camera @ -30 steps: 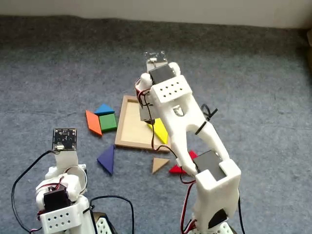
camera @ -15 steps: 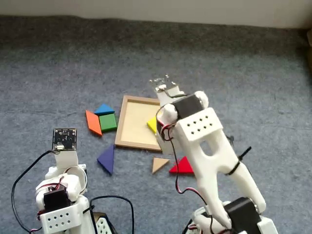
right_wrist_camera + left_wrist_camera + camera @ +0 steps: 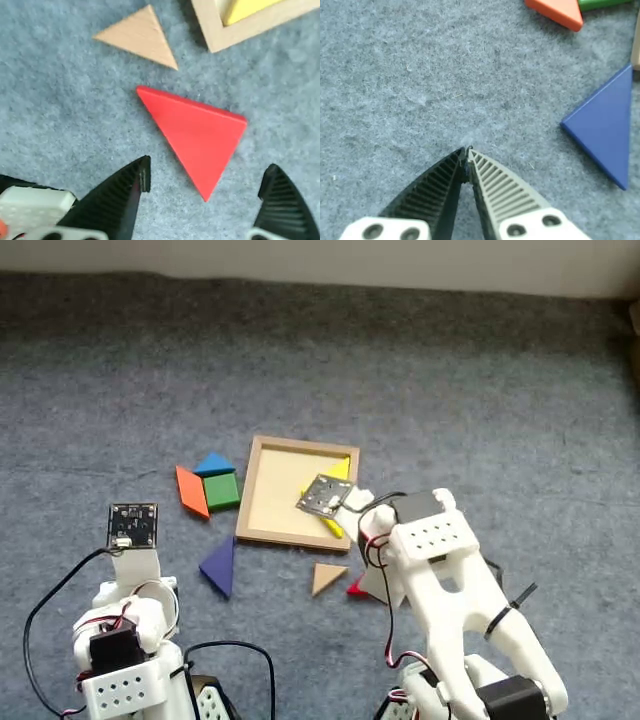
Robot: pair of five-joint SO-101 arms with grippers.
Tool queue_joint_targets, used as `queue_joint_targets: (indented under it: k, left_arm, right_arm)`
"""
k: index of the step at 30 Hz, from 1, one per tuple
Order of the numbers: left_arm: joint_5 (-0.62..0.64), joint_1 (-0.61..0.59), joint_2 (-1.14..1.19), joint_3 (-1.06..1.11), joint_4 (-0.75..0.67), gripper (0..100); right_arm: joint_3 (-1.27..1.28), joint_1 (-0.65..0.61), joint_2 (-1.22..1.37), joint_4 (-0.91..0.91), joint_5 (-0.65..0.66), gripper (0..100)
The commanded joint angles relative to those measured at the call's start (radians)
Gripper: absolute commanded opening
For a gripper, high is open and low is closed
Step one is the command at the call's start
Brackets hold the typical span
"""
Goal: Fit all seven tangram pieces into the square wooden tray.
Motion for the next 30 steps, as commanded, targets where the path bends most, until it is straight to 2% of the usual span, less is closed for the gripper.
queue_joint_targets:
  k: [1, 5, 10, 17, 23, 30]
  left_arm:
    - [0.006, -0.007, -0.045, 0.019, 0.005, 1]
    - [0.006, -0.007, -0.045, 0.019, 0.005, 1]
    - [0.006, -0.007, -0.045, 0.019, 0.005, 1]
    - [0.006, -0.007, -0.045, 0.019, 0.005, 1]
    - [0.006, -0.007, -0.045, 0.019, 0.005, 1]
    - [0.006, -0.007, -0.045, 0.019, 0.005, 1]
  right_arm:
    - [0.024, 0.018, -0.038, -0.07, 0.074, 33.2]
    - [0.062, 0.018, -0.038, -0.104, 0.118, 34.0]
    - [0.088, 0.019, -0.038, -0.154, 0.117, 47.4]
    - [0.088, 0.013, -0.018, -0.17, 0.124, 47.4]
    - [0.077, 0.013, 0.191, -0.213, 0.123, 45.9]
    - [0.061, 0.018, 0.285, -0.262, 0.16, 41.7]
